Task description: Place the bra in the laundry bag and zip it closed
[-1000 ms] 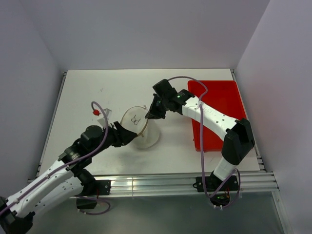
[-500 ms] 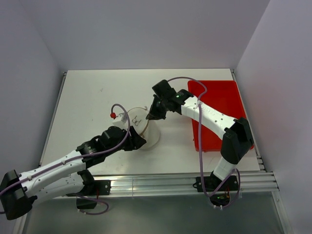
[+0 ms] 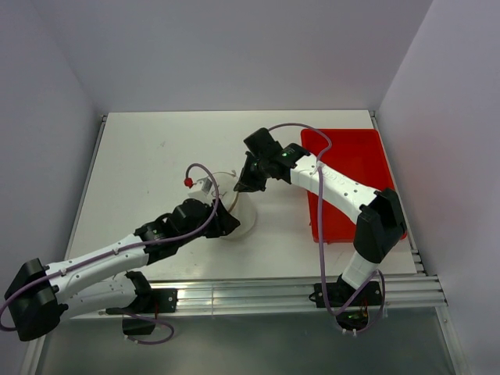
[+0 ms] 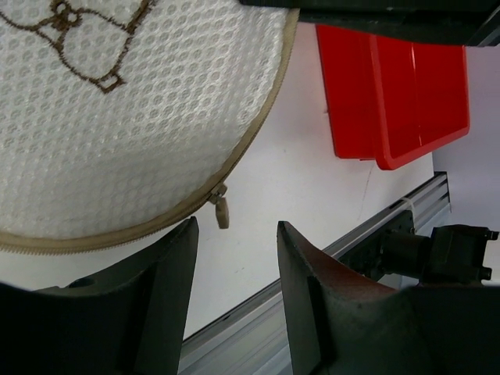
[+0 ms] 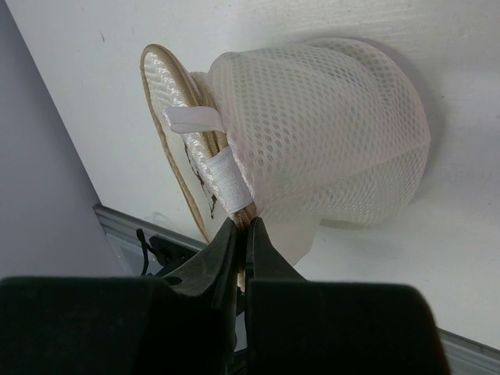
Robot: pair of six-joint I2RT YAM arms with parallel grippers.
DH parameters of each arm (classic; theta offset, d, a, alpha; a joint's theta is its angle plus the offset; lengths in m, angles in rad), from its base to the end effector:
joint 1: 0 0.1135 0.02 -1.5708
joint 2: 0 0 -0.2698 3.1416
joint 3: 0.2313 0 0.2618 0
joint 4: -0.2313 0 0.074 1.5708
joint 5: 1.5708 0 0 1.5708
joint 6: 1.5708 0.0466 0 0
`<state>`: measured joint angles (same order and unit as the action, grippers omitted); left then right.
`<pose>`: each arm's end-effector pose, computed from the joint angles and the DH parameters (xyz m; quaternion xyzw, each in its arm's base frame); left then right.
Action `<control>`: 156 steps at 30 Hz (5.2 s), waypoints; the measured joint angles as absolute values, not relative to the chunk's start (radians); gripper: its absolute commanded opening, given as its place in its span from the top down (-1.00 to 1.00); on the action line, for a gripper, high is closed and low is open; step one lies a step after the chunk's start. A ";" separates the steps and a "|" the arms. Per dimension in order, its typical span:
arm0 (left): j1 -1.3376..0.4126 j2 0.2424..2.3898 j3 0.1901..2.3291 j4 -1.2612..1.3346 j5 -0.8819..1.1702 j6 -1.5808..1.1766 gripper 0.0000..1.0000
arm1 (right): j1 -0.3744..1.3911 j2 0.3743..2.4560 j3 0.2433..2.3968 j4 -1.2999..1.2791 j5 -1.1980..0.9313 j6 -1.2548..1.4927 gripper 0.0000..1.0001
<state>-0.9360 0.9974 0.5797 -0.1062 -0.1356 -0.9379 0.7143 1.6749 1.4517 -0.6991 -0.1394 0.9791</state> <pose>0.1444 -0.1854 0.2315 -0.0347 0.8641 -0.3671 0.3426 0.2847 0.2554 0.2882 0.1028 0.9402 0.2818 0.1611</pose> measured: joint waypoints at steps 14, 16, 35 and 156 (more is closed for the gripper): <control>-0.936 1.058 0.606 -0.064 -0.129 -0.941 0.05 | 0.714 1.674 1.447 -0.692 -0.139 0.979 1.00; -0.937 1.058 0.606 -0.064 -0.130 -0.942 0.09 | 0.714 1.674 1.447 -0.691 -0.140 0.979 1.00; -0.937 1.065 0.606 -0.095 -0.201 -0.968 1.00 | 0.714 1.674 1.436 -0.679 -0.139 0.979 1.00; -0.735 1.015 0.646 -0.188 -0.091 -0.904 1.00 | 0.588 1.892 1.803 -0.732 -0.285 0.688 0.01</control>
